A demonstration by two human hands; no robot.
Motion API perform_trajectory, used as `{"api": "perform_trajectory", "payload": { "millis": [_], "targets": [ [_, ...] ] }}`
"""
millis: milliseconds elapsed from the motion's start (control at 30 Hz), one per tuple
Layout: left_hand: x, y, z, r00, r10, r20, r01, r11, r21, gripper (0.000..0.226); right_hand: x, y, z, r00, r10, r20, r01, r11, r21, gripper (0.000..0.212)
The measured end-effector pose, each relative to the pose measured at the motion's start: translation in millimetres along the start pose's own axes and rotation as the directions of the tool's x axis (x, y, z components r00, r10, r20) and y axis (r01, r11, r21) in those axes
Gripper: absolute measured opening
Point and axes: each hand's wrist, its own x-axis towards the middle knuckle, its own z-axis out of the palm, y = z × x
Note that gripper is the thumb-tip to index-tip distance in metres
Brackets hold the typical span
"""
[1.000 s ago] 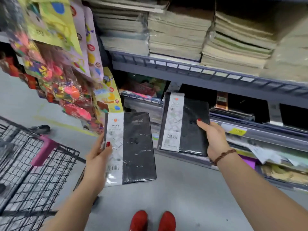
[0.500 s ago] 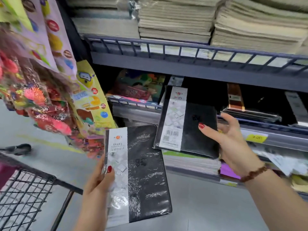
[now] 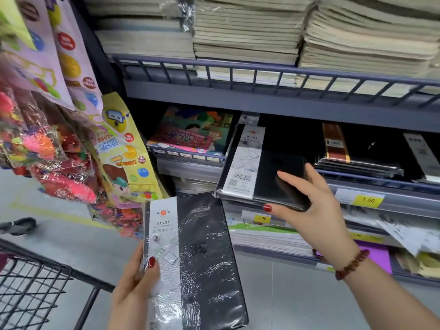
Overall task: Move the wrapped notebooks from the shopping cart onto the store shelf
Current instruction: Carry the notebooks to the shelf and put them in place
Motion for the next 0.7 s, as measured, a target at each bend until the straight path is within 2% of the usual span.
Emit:
{"api": "perform_trajectory", "payload": {
  "millis": [67,167,300,433,533,600,700],
  "targets": [
    [-1.2,2.1,0.3,1.000,0.008,0.016,-0.008,1.000,0.001,0.041,6.8,2.2,3.9,0.998,-0.026,-0.065,0.022,0.998,-0.058,0.053],
    [-3.7,2.1,-0.5,1.000,-0.012,0.011,0.012,1.000,-0.010,0.041,22.5,5.6,11.5,0.975,-0.147,-0.164,0.100,0.958,-0.268,0.039],
    [-7.3,1.9,-0.5,1.000,-0.031,-0.005,0.031,0.999,-0.026,0.040,45.5,3.5,24.4,0.961,-0.204,-0.185,0.113,0.905,-0.410,0.033],
    [-12.4,3.9,-0.5,0.999,-0.028,-0.034,0.027,0.999,-0.038,0.040,64.9,-3.1,28.9,0.956,-0.232,-0.178,0.118,0.863,-0.490,0.034],
    [-13.6,3.2,-2.1,1.000,-0.029,-0.012,0.029,0.999,-0.014,0.038,77.8,-4.0,30.1,0.974,-0.191,-0.120,0.098,0.840,-0.533,0.037],
    [-14.8,7.4,-0.6,0.999,-0.038,0.001,0.038,0.998,-0.047,0.037,84.5,-0.5,30.8,0.986,-0.156,-0.064,0.100,0.843,-0.528,0.039],
    [-16.5,11.7,2.8,0.999,-0.035,0.021,0.037,0.997,-0.074,0.038,86.1,5.9,31.1,0.985,-0.158,-0.067,0.111,0.885,-0.453,0.037]
  ]
}}
